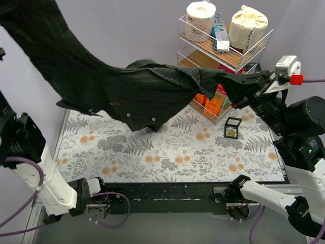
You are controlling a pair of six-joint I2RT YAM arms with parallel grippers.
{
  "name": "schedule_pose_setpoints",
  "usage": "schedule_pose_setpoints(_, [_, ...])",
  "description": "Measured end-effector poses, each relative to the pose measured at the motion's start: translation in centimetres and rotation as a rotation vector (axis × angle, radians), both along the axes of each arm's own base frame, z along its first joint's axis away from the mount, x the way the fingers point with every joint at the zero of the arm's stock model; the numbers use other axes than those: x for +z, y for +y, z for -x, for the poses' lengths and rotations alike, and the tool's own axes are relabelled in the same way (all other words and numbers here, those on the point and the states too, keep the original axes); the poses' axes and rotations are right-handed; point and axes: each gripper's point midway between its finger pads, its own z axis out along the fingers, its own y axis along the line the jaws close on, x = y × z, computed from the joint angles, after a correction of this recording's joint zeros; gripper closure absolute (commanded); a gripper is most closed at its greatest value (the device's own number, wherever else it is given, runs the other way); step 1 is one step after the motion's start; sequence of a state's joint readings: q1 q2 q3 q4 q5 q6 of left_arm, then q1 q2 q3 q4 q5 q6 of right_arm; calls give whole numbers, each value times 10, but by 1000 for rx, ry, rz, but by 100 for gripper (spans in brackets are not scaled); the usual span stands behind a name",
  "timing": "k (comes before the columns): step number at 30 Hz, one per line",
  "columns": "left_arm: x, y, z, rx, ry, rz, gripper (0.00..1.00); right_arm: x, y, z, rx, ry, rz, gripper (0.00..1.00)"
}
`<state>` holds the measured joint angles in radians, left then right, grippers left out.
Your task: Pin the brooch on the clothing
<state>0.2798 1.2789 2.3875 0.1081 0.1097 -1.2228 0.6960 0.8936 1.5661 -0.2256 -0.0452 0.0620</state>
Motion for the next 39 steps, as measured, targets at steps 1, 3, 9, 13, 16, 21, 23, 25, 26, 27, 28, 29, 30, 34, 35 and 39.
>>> schedule_pose_setpoints(1, [6,-3,20,17,-51,-8,100,3,1,6,28,-5,-13,99])
schedule_pose_setpoints(3, [13,-10,55,42,-140,-24,100,7,5,15,79,-15,-39,99])
schedule_pose_setpoints(9, [11,-16,72,46,-204,-49,100,-28,24,13,176,80,-101,99])
schedule_pose_setpoints(13, [-30,2,-27,-9,6,-34,100,-128,48,-29,123,323,-67,99])
schedule_pose_setpoints(16, [-90,20,-143,-83,253,-16,100,-229,47,-56,-10,531,-9,99])
schedule_pose_setpoints(21, [-273,25,-367,-207,777,40,6,-322,15,-66,-225,695,2,96])
schedule_pose_setpoints(23, [-375,4,-438,-234,1023,28,2,-347,2,-65,-288,730,-5,53])
schedule_pose_setpoints(25, [-482,-30,-480,-282,1278,-7,2,-375,-8,-63,-340,782,12,27])
schedule_pose_setpoints(26, [-533,-50,-491,-314,1398,-34,2,-389,-12,-62,-362,805,27,22])
schedule_pose_setpoints(27, [-576,-68,-493,-340,1500,-58,2,-405,-16,-60,-384,832,58,20])
schedule_pose_setpoints(28, [-609,-80,-491,-360,1583,-74,2,-416,-19,-58,-399,851,84,16])
schedule_pose_setpoints(29, [-641,-97,-484,-390,1664,-98,2,-428,-22,-56,-409,869,115,16])
schedule_pose_setpoints(30, [-663,-110,-474,-414,1725,-118,2,-437,-24,-53,-416,883,142,15])
schedule_pose_setpoints(34, [-693,-127,-433,-473,1843,-165,2,-449,-24,-49,-401,886,215,15])
schedule_pose_setpoints(35, [-690,-125,-426,-475,1848,-167,2,-451,-23,-49,-394,888,232,14])
schedule_pose_setpoints(39, [-659,-115,-383,-506,1818,-196,2,-467,-20,-46,-373,911,317,14])
